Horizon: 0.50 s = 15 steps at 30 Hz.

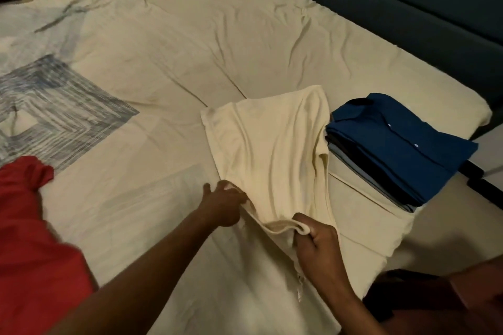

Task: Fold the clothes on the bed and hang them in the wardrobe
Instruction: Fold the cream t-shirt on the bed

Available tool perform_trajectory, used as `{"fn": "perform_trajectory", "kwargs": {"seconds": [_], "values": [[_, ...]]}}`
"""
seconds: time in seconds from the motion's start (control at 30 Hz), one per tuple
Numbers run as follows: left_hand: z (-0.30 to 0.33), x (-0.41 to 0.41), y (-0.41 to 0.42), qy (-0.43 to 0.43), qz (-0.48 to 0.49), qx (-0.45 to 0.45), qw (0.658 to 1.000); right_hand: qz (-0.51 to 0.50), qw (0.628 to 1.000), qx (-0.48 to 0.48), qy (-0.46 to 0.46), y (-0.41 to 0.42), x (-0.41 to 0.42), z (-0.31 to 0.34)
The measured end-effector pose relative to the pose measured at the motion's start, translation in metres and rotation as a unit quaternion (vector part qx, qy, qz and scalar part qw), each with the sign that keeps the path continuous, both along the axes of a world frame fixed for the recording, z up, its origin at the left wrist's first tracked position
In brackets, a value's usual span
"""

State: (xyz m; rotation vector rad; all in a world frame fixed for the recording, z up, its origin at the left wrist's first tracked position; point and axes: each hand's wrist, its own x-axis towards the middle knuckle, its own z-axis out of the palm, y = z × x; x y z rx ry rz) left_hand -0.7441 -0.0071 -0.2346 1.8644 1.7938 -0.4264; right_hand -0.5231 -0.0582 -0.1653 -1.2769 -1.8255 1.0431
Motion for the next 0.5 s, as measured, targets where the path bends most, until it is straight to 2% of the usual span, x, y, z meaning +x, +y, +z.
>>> {"fn": "perform_trajectory", "kwargs": {"seconds": [0.1,0.2,0.27,0.37,0.4,0.5], "values": [[-0.012,-0.016,0.022,0.117,0.006,-0.002,0.993,-0.065,0.992,-0.078,0.069,0.01,0.021,-0.001],[-0.016,-0.012,0.028,0.169,-0.007,0.097,0.981,-0.106,0.985,-0.122,0.062,0.024,0.036,-0.008],[-0.014,-0.005,0.033,0.141,-0.015,0.192,0.971,-0.121,0.984,-0.125,0.025,0.035,0.044,-0.013],[-0.01,-0.007,0.035,-0.003,-0.059,0.302,0.951,-0.133,0.985,-0.109,-0.024,0.053,0.054,-0.012],[-0.007,-0.009,0.033,-0.047,-0.073,0.323,0.942,-0.135,0.985,-0.099,-0.029,0.059,0.057,-0.01],[-0.001,-0.009,0.022,-0.106,-0.105,0.367,0.918,-0.138,0.989,-0.051,-0.008,0.077,0.064,0.01]]}}
